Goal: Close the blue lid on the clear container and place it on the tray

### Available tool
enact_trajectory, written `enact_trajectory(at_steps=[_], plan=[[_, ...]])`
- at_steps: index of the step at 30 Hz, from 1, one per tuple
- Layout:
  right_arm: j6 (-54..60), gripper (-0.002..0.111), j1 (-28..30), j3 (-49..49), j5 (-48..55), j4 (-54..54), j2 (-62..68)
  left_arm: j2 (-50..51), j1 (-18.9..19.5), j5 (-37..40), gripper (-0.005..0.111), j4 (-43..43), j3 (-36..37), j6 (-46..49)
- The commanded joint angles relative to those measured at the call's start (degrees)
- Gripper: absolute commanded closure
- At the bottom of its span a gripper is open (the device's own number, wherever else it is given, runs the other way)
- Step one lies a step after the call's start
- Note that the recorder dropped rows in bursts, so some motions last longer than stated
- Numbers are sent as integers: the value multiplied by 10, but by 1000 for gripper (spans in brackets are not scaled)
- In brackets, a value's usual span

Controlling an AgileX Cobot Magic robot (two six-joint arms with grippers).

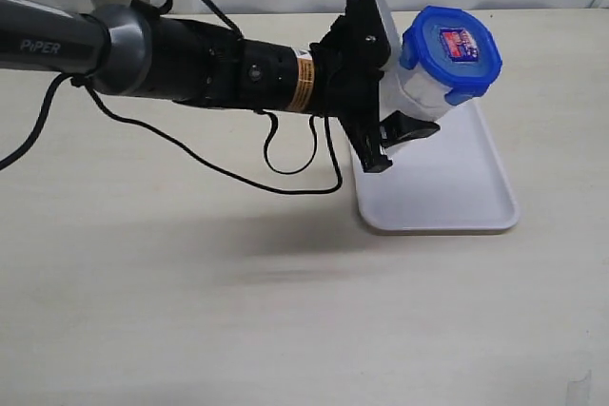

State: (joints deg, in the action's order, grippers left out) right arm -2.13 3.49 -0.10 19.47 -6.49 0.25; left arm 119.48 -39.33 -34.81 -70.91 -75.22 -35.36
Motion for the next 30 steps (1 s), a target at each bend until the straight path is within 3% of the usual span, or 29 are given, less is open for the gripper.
enact_trajectory(at_steps=[1,9,17,22,30], plan=[[-3,104,4,1,1,3,-3,-5,-31,136,107,-96,-48,-36],[-3,104,4,1,1,3,-3,0,-73,348,107,-290,-85,-35],[-3,104,4,1,1,3,-3,24,-95,491,107,-290,-85,87],[-3,104,4,1,1,3,-3,31,-115,569,107,-290,-85,236],[-3,104,4,1,1,3,-3,32,-142,622,107,-290,-85,394]])
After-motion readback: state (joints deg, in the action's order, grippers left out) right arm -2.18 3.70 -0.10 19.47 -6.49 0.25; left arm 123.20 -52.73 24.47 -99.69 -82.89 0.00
